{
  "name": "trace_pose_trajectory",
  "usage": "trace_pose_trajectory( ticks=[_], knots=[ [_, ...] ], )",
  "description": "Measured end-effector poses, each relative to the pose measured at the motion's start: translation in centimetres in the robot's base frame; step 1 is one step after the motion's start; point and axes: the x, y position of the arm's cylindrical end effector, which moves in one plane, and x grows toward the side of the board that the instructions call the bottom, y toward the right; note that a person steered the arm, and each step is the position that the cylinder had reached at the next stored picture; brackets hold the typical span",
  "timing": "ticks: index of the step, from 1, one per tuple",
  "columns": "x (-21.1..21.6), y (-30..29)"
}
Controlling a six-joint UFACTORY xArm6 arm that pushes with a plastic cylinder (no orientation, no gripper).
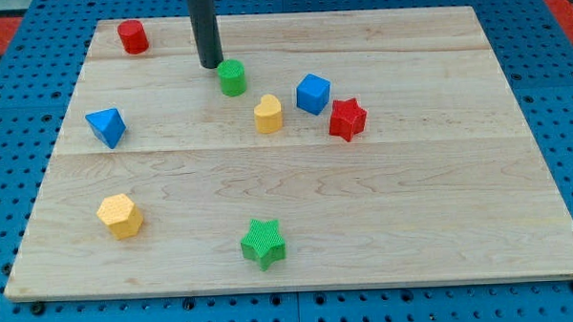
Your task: Push the blue triangle towards right
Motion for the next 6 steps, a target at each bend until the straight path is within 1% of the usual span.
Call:
trace_pose_trajectory(
  ticks=[1, 2, 3, 4, 5, 6],
  knots=[
    [3.3, 3.7],
    [1.8, -0.2],
    [2.4, -8.3],
    [3.9, -19.0],
    [4.9, -20.0],
    [6.8, -20.0]
  ],
)
